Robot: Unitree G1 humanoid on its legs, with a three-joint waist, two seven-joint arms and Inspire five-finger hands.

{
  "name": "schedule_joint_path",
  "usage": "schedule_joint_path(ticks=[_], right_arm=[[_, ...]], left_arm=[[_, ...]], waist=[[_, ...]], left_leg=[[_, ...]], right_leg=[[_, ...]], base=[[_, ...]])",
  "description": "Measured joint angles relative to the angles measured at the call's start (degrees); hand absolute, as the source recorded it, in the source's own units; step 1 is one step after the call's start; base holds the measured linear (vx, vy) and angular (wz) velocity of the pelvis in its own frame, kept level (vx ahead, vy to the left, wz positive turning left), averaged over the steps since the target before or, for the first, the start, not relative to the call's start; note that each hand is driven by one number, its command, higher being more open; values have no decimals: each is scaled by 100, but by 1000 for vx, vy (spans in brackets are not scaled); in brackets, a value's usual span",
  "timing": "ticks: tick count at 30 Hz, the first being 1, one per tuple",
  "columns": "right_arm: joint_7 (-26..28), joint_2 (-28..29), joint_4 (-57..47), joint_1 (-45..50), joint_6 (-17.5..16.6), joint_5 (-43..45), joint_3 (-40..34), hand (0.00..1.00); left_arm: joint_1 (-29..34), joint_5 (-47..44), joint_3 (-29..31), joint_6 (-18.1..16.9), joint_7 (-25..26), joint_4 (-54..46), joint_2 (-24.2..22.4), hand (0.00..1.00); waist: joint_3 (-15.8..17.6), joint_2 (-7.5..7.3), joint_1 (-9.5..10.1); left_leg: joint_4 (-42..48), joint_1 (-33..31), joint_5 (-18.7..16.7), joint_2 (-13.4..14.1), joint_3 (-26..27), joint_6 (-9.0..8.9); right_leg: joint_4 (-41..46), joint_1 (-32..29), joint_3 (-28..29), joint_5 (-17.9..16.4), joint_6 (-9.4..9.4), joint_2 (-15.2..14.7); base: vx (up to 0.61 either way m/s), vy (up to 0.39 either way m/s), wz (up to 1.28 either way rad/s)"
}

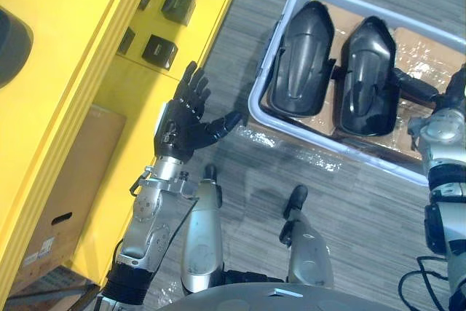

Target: Walk over and take three plastic housings, then place them on the shelf

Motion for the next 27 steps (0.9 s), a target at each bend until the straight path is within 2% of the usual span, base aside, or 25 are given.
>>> schedule_joint_path(ticks=[4,5,11,14,16,18,21,27], right_arm=[[209,-195,153,-480,188,-170,403,100],[258,-222,287,-640,241,-176,498,0],[963,-222,847,-851,683,-183,734,0],[1121,-543,921,-876,694,-400,734,0],[1420,-670,1047,-871,739,-454,696,0],[1462,-642,1140,-872,730,-606,698,0],[1820,-576,1259,-848,799,-608,704,0],[1856,-395,1176,-765,560,-830,705,0]], left_arm=[[-105,-120,-25,-3,16,232,46,100],[-133,-135,-54,-3,18,286,115,100],[-190,-316,-106,-4,84,368,223,100],[-201,-361,-104,-3,99,385,228,100],[-216,-361,-97,-3,95,396,279,100],[-253,-363,-97,-3,83,426,345,100],[-256,-394,-98,-3,60,487,376,100],[-256,-394,-120,0,-2,564,376,100]], waist=[[1,4,112],[1,4,161],[4,10,305],[31,65,323],[33,68,319],[33,68,341],[33,68,387],[31,69,437]], left_leg=[[-2,-40,32,-2,-17,11],[-5,-54,39,-5,-17,16],[-17,-94,53,-17,-28,19],[-20,-122,67,-30,-77,26],[-120,-122,140,-42,-143,9],[-200,-111,217,-41,-158,-10],[-358,-30,334,-36,-151,-33],[-657,158,538,-9,-150,-80]], right_leg=[[44,-59,-12,-1,-1,-5],[51,-76,-14,-1,-1,-10],[60,-103,-39,-2,-4,-17],[133,-113,-94,-26,-36,-24],[218,-136,-183,-72,-100,-26],[276,-188,-194,-88,-117,-28],[331,-214,-195,-118,-159,-30],[456,-206,-212,-203,-237,-24]], base=[[-25,1,2],[-40,1,2],[-24,-3,1],[-42,-2,9],[-42,-16,14],[-35,-29,7],[-25,-22,1],[-58,-33,2]])
